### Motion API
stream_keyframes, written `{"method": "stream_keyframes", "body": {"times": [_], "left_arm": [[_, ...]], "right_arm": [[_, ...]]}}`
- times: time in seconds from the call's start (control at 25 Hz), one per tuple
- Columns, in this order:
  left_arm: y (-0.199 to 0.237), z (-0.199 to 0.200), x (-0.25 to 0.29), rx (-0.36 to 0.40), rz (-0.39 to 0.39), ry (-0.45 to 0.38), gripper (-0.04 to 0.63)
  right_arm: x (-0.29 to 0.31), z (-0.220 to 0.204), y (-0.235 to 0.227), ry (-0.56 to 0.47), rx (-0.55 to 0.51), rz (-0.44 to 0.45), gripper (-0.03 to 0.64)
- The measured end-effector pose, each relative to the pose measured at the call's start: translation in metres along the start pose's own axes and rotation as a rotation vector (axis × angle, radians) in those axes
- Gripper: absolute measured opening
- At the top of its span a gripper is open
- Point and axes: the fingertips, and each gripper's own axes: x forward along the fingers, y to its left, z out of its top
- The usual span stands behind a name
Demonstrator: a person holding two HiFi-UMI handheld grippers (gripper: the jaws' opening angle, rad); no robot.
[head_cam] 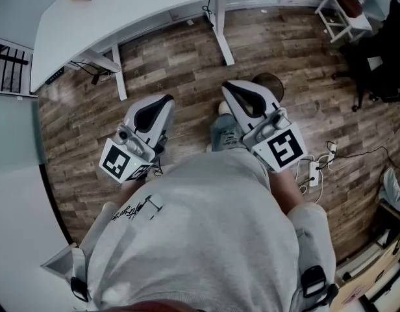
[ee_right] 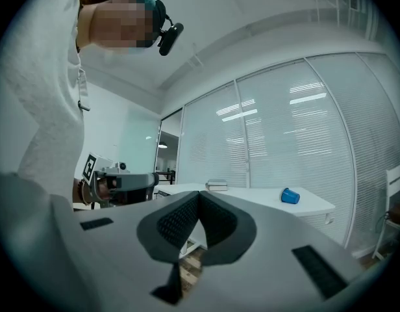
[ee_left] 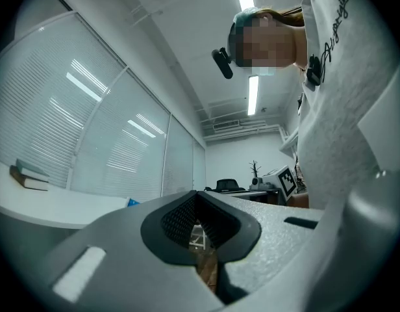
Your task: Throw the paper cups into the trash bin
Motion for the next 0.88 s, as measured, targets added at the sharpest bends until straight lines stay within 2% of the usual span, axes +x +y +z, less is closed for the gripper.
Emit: {"method": "stream_keyframes", "body": {"times": [0.4, 0.88], "left_arm": [[0.033, 0.001, 0.033, 0.025, 0.024, -0.008, -0.006], [0.077, -0.004, 0.068, 0.02, 0.03, -0.004, -0.006]], "right_arm": [[0.026, 0.005, -0.044, -0.017, -0.012, 0.021, 0.011], [0.064, 0.002, -0.09, -0.011, 0.007, 0.031, 0.011]]}}
